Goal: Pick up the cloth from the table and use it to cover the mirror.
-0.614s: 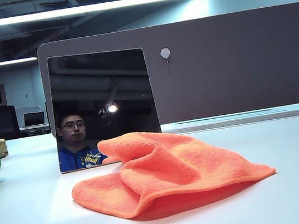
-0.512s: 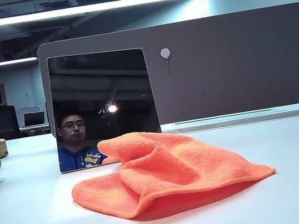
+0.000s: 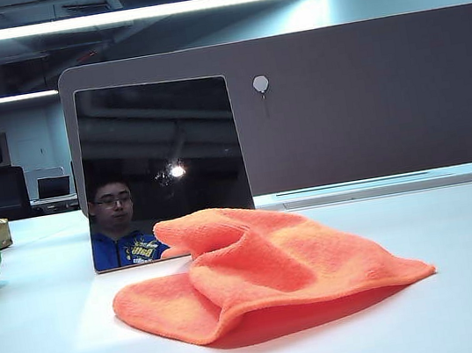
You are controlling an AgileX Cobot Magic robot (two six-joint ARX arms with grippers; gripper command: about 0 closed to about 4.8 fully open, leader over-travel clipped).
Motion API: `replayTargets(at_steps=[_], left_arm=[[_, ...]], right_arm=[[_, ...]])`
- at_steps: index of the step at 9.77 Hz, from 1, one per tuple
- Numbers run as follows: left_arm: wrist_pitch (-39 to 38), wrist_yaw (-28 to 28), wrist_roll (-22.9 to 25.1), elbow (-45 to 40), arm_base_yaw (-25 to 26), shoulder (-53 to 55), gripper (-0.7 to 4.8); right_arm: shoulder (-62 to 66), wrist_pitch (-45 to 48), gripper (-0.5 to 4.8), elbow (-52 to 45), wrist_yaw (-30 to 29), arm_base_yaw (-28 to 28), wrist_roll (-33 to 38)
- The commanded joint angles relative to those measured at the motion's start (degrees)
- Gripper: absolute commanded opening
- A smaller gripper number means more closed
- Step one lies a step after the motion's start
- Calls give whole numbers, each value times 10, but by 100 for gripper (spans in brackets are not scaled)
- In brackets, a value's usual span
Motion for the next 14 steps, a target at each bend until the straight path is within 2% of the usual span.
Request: replayTargets(at_steps=[1,4,6,7,9,10,11,12,13,14], left_arm=[[4,3,-17,2,0,0,-4],[4,15,-17,2,-1,0,-5],[-42,34,-46,20,-1,0,-5],[-102,53,-47,51,-1,4,-5],[-120,67,-45,79,-1,7,-5],[-143,87,-45,141,-1,39,-5],[-153,89,-43,156,-1,54,-5],[-162,136,-39,199,-1,112,-5],[-161,191,-24,267,-3,225,-5],[-159,204,18,298,-26,283,-5]], right_arm=[[0,6,13,0,2,0,2],[0,17,7,2,0,0,2],[0,12,-1,33,-26,0,2],[0,-29,-1,75,-28,0,-1],[8,-104,-1,134,-29,0,-11],[61,-198,-1,228,-57,1,-55],[75,-209,-1,245,-67,1,-57],[139,-243,-1,304,-111,1,-56],[249,-271,-1,382,-239,1,-56],[300,-275,-1,408,-294,1,-56]])
